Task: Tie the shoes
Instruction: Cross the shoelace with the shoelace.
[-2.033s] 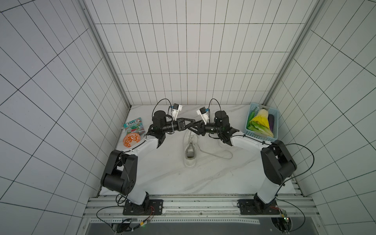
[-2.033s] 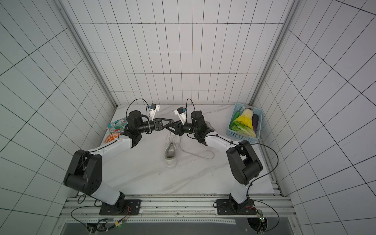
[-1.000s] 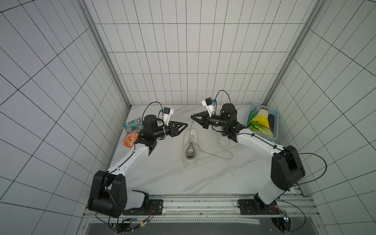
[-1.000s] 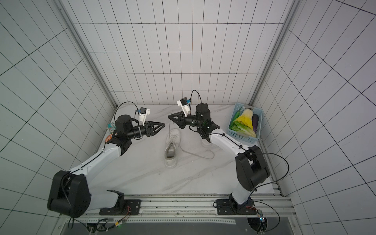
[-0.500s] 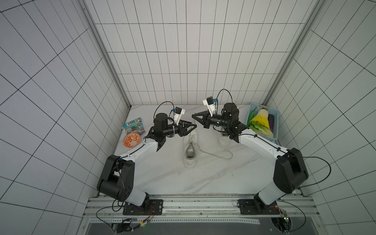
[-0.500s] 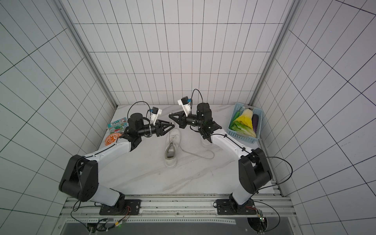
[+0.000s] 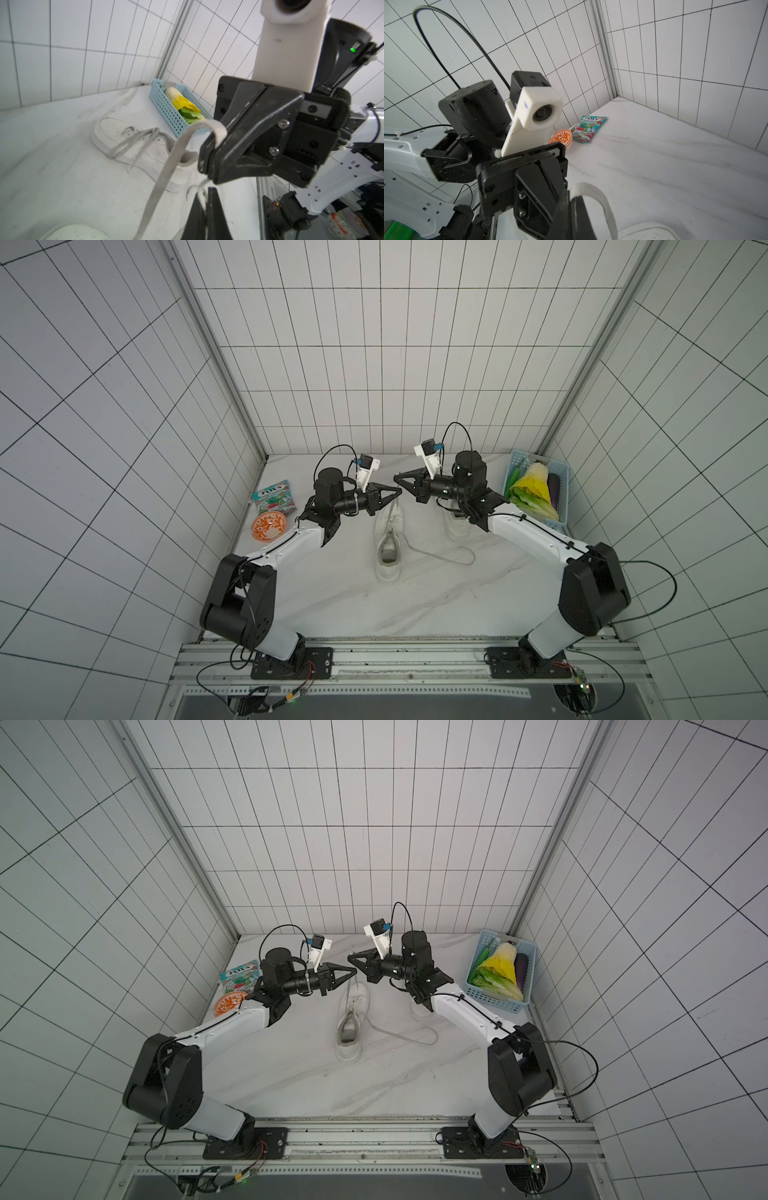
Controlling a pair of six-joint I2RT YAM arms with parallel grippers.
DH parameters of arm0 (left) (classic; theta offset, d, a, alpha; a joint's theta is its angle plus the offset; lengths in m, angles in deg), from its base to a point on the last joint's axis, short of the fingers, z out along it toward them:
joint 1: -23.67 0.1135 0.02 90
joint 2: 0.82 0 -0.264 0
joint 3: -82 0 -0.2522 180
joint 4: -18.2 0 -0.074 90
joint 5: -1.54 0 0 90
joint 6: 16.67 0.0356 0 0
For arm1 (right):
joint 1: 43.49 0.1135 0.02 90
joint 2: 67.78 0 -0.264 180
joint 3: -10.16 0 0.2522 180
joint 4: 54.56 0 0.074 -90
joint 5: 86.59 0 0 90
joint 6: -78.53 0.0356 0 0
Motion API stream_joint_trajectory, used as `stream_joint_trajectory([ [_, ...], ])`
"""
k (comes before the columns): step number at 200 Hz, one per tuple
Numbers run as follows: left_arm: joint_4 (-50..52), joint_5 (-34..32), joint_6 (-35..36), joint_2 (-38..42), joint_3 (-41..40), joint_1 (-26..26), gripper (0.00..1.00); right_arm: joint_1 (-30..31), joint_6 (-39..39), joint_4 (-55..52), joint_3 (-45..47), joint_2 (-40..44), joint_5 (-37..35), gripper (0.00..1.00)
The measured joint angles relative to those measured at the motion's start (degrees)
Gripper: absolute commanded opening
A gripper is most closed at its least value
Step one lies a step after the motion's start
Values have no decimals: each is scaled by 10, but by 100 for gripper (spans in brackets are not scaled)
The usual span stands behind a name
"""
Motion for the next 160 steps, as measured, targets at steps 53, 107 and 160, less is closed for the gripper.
stream_joint_trajectory([
  [53, 0, 1, -23, 0, 0, 6, 0, -63, -32, -272, 8, 161, -201, 60],
  [107, -6, 5, -63, -5, 0, 20, 8, -71, 28, -479, 222, 333, -417, 71],
  [160, -20, 16, -85, -19, 0, 20, 18, -101, 99, -468, 327, 197, -441, 63],
])
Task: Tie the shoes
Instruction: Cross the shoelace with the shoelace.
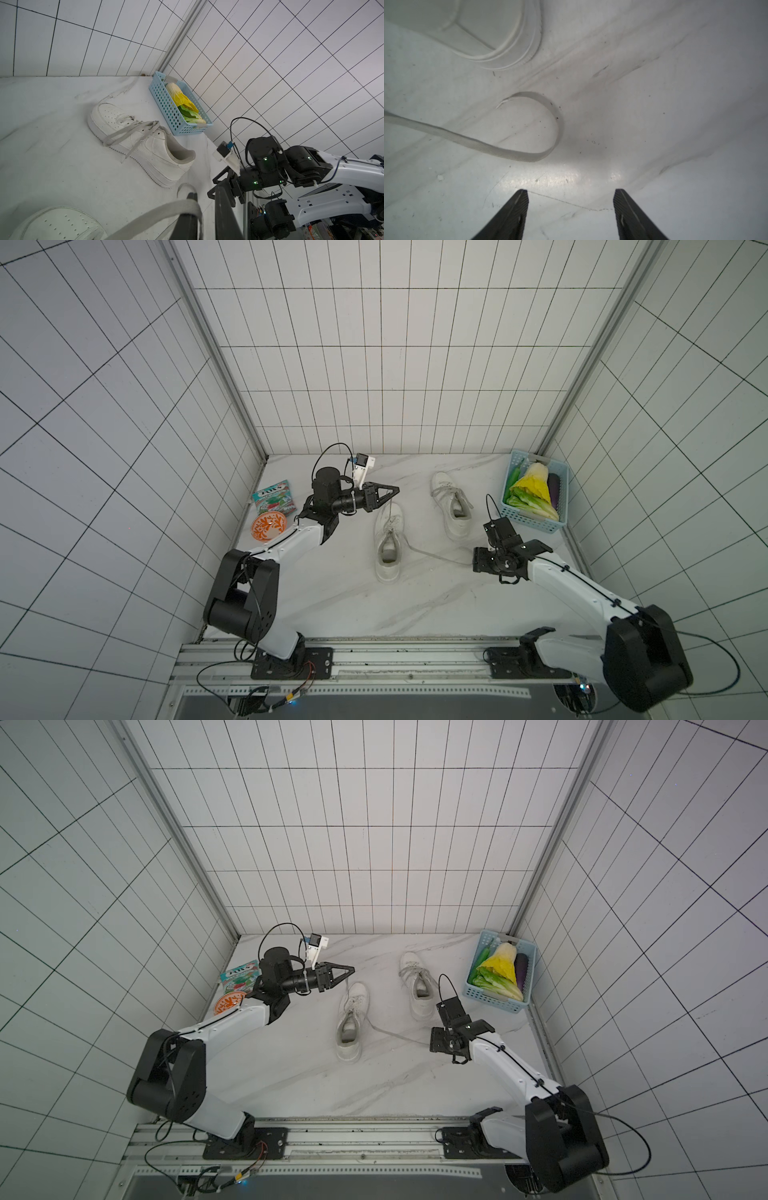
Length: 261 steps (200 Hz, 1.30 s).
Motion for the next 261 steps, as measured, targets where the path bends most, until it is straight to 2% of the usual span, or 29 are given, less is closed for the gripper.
stream_joint_trajectory([
  [35, -5, 3, -2, 0, 0, 0, 19, -11, 20, 50, -3, -85, 13, 57],
  [84, -6, 6, -2, 0, 0, 0, 20, -11, 31, 94, -31, -125, 17, 50],
  [124, -6, 9, -2, 0, 0, 0, 21, -11, 31, 97, -31, -116, 12, 48],
  [173, -5, 13, -4, 0, 0, 0, 25, -9, 28, 96, -45, -144, 7, 34],
  [196, -5, 14, -5, 0, 0, 0, 26, -6, 29, 97, -47, -149, -2, 17],
  [214, -6, 14, -6, 0, 0, 0, 29, -5, 28, 94, -47, -149, -12, 0],
  [238, -6, 17, -9, 0, 0, -1, 36, -5, 21, 75, -46, -124, -16, 0],
  [261, -8, 25, -8, -1, 0, -1, 40, -5, -6, 68, -45, -17, 8, 0],
])
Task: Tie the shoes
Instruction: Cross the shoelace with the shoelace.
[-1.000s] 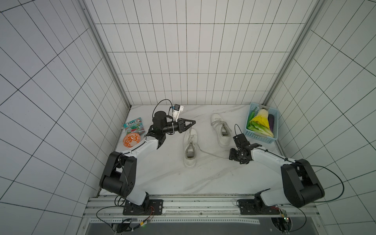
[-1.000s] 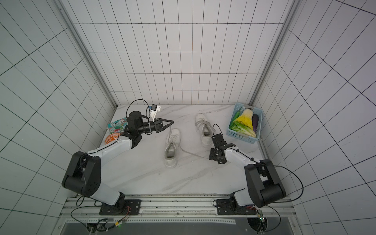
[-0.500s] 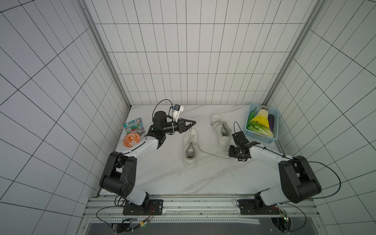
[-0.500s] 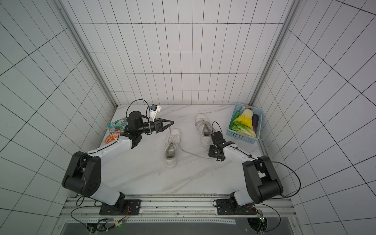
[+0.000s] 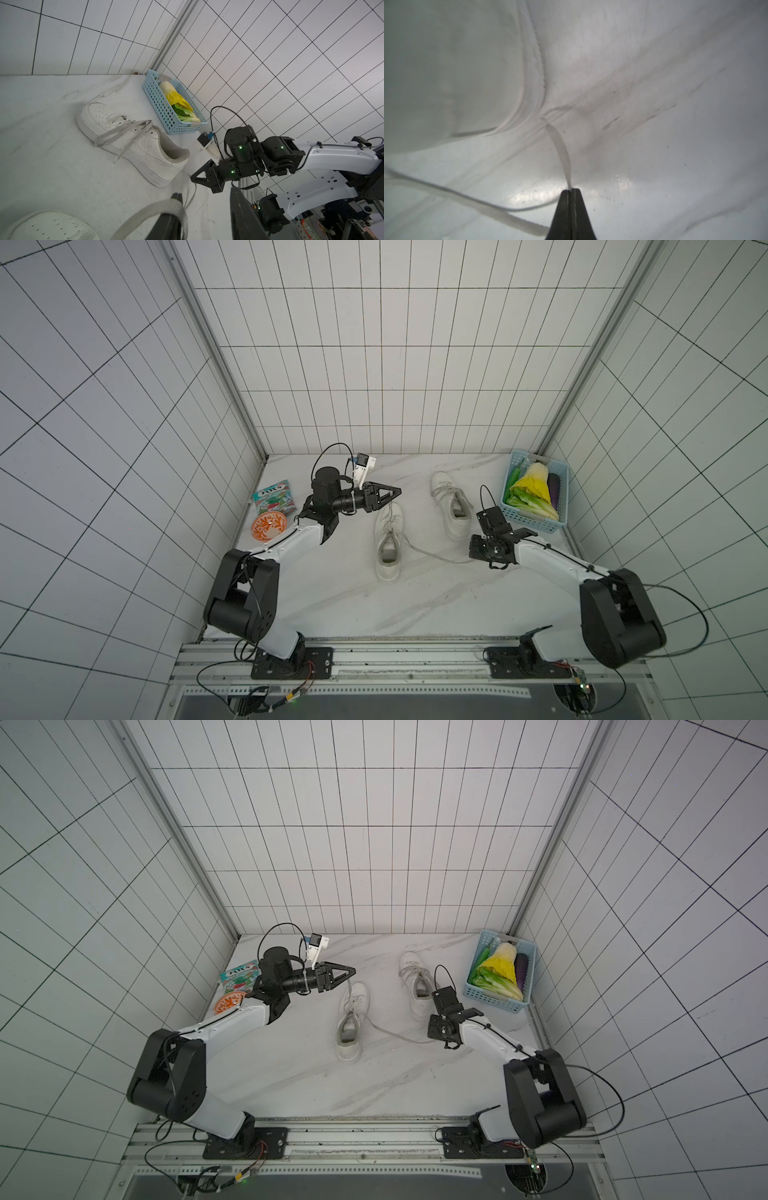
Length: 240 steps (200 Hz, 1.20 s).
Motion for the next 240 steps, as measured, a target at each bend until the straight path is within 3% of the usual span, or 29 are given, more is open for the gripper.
stream_joint_trajectory([
  [19, -1, 6, 0, 0, 0, -1, 42, 0, -20, 18, -7, 109, 49, 0],
  [36, -2, 11, 1, -2, 0, -2, 44, 0, -30, 23, -46, 153, 110, 0],
  [60, -10, 24, 4, -11, 0, -7, 44, 3, -26, 33, -148, 131, 204, 0],
  [91, -11, 39, 17, -20, -1, -15, 44, 30, -15, 50, -270, 76, 270, 0],
  [135, -10, 59, 46, -20, -1, -16, 45, 89, -14, 60, -393, -5, 301, 0],
  [240, 96, 65, 131, 52, 3, -11, 45, 151, -14, 64, -541, -122, 313, 0],
])
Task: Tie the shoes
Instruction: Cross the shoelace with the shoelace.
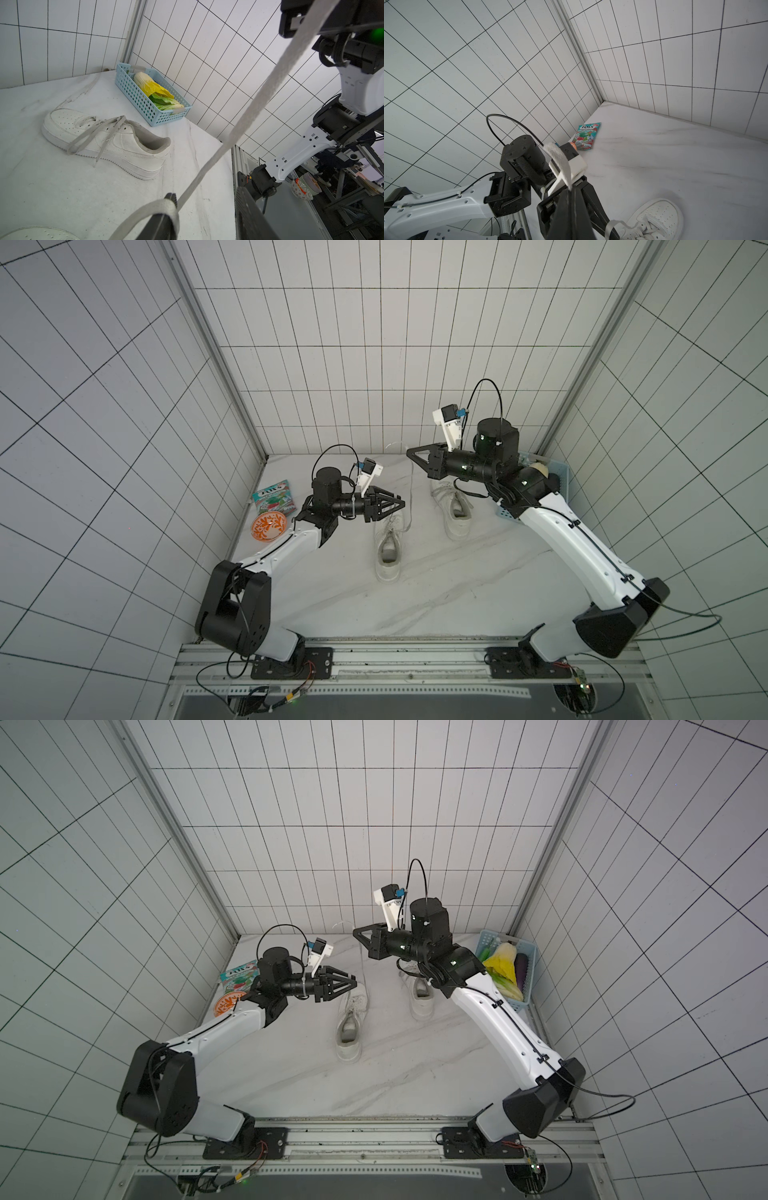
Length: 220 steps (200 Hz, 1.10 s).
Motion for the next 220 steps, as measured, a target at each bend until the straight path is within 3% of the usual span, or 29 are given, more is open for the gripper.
stream_joint_trajectory([
  [145, 54, -6, 43, 9, 5, 1, 46, 54, 11, 7, -52, -75, 1, 0],
  [196, 59, -7, 48, 4, 5, -1, 36, 58, 12, 11, -63, -81, -2, 0],
  [220, 62, -7, 49, 4, 6, -1, 23, 58, 12, 12, -72, -82, -3, 0],
])
